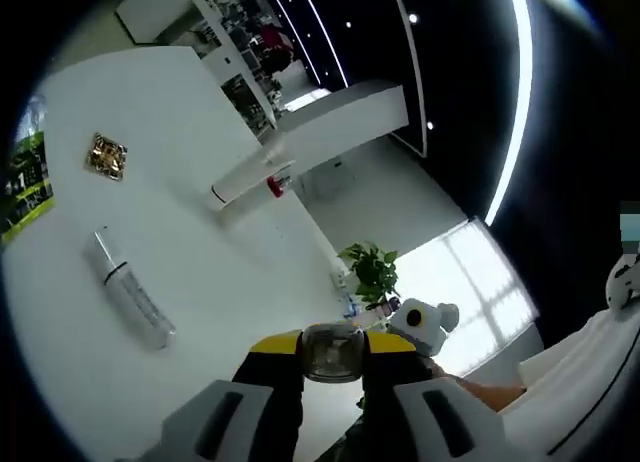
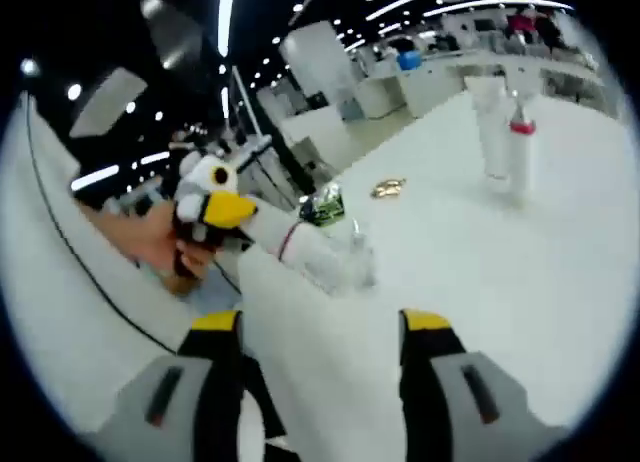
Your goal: Arrange the skincare products in the storage area until every visible bottle or jar stands upright without overlapping.
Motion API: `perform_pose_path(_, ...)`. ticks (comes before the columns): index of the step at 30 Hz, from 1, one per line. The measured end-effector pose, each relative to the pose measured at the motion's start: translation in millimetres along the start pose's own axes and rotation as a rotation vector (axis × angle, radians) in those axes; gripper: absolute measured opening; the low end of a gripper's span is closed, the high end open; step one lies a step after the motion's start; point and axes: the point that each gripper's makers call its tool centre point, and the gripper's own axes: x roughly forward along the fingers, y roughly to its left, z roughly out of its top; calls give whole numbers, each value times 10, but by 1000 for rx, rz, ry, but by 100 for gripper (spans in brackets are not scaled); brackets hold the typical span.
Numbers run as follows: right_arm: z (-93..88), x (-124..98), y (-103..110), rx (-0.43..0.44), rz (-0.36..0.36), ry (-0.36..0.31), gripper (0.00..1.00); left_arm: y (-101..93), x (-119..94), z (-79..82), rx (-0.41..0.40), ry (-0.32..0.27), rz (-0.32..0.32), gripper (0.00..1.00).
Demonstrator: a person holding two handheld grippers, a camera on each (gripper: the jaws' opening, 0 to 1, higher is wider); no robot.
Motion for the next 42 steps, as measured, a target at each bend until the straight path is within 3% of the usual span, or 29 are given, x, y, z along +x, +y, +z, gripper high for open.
perform_pose_path(1, 90, -1, 80, 115, 57, -74, 63, -5, -1, 32, 21, -16, -1, 21)
perform_pose_path(4, 274, -16, 154, 350, 147, -218, 63, -12, 17, 44, 41, -29, -1, 21)
perform_pose_path(9, 401, 17, 175, 585, 195, -317, 60, -29, 79, -63, 111, -6, 3, 21)
perform_pose_path(10, 409, 19, 176, 602, 197, -322, 58, -29, 83, -73, 114, -5, 3, 21)
perform_pose_path(13, 442, 54, 139, 783, 235, -371, 50, -32, 112, -120, 144, -7, 2, 21)
perform_pose_path(16, 426, 90, 103, 877, 243, -401, 43, -42, 137, -125, 175, -14, 3, 21)
perform_pose_path(23, 345, 162, 72, 946, 215, -384, 26, -63, 184, -152, 288, 6, 0, 21)
perform_pose_path(29, 337, 170, 13, 988, 207, -379, 23, 25, 183, -237, 336, 60, 15, 21)
perform_pose_path(39, 346, 86, 0, 810, 200, -340, 21, 51, 214, -497, 336, 228, -2, 22)
perform_pose_path(42, 390, 41, 19, 730, 213, -337, 21, 15, 234, -511, 317, 244, -21, 23)
